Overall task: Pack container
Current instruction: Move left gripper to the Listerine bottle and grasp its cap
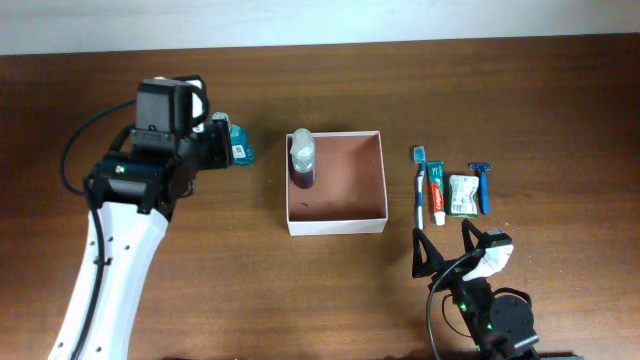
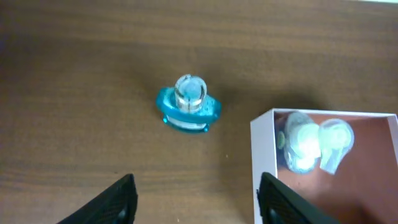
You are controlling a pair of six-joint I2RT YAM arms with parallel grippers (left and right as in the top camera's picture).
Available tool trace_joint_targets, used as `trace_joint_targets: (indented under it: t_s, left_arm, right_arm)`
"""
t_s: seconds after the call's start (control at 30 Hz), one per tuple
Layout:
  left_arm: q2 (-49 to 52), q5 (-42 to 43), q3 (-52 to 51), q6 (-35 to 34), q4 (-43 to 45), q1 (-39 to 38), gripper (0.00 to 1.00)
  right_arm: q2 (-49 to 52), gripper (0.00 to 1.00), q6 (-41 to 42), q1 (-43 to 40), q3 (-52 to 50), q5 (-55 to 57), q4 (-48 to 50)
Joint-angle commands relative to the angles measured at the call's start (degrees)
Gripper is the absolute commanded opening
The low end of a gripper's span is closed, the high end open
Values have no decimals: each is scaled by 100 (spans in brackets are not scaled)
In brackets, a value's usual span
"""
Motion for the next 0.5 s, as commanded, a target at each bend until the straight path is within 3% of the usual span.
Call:
trace_joint_targets:
  t_s: [0.0, 0.1, 0.47]
  left_arm:
    - [249, 243, 48, 308, 260, 33, 72]
    - [479, 243, 46, 516, 608, 33, 77]
    - [1355, 238, 48, 1040, 1578, 33, 77]
  right_arm:
    - [-44, 98, -13, -35, -50, 90, 4]
    - [-44, 98, -13, -35, -50, 90, 4]
    - [-44, 98, -13, -35, -50, 90, 4]
